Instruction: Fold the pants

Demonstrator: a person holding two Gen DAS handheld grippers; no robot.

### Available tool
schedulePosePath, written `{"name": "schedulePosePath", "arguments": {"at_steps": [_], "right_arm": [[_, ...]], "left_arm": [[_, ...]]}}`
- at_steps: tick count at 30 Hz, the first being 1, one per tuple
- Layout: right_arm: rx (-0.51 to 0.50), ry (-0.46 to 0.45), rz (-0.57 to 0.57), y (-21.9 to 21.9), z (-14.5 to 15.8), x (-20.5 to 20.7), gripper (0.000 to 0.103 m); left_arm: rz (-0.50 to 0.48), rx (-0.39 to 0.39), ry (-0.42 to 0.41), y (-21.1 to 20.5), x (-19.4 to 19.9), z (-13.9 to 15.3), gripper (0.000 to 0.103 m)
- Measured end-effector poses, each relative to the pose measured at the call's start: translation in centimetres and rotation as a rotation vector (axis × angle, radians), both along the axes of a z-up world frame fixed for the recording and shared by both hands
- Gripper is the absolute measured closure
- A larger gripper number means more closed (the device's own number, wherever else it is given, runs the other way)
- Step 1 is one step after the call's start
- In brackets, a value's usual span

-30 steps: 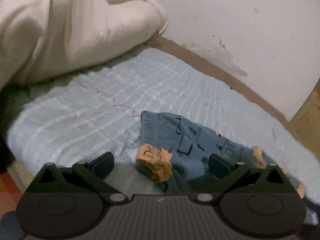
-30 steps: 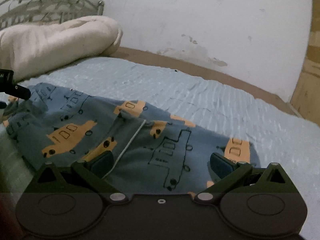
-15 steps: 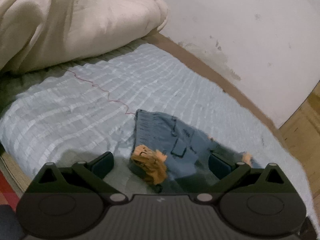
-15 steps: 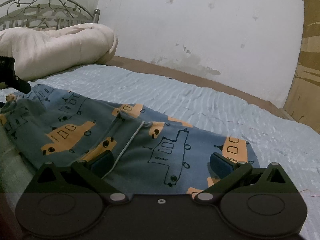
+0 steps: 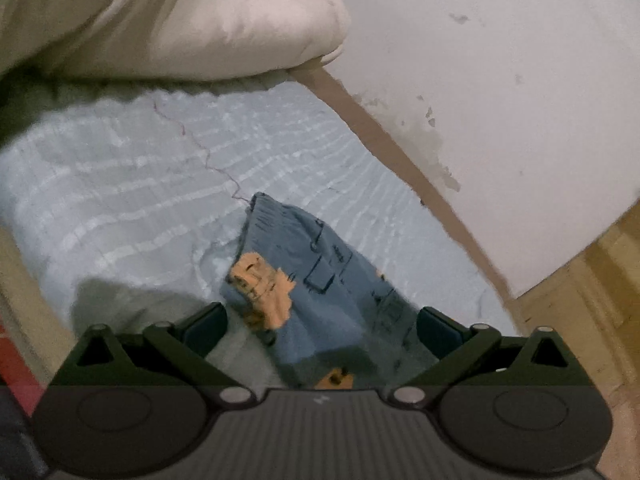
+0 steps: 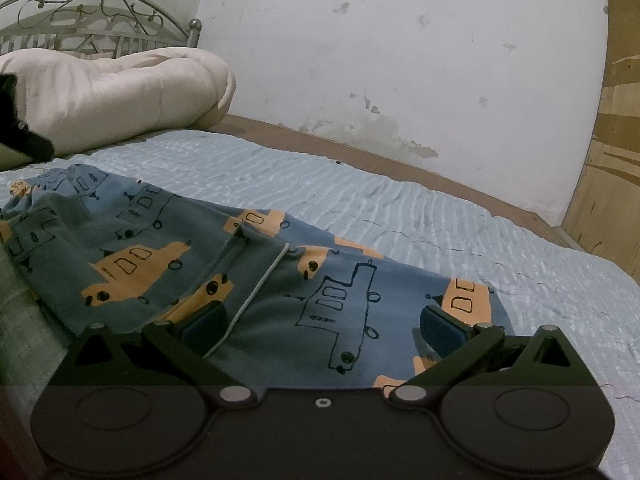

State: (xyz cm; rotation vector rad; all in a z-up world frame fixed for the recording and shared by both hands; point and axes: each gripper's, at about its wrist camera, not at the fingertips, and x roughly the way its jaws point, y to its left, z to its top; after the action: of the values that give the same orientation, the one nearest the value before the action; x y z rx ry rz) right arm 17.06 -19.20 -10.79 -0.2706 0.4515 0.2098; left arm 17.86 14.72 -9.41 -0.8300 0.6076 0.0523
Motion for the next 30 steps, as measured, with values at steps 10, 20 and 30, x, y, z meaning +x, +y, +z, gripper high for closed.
{"name": "schedulePosePath", "arguments": {"at_steps": [10, 20, 30], "right_arm": [[-0.001, -0.001, -0.002, 0.1, 0.0, 0.0, 0.001], [0.006, -0.004, -0.002, 0.0, -0.1, 0.0, 0.001], [-0.010, -0.053, 0.030, -0.4, 2.5, -0.3, 0.001]], "left_arm": [[0.098, 0.027, 0.063, -0.4, 0.7, -0.7, 0.022], [0.211, -0.021, 0.092, 0.9, -0.3, -0.5, 0.079], [0.027, 0.167, -0.102, -3.7, 1.4, 6.2, 0.086]]}}
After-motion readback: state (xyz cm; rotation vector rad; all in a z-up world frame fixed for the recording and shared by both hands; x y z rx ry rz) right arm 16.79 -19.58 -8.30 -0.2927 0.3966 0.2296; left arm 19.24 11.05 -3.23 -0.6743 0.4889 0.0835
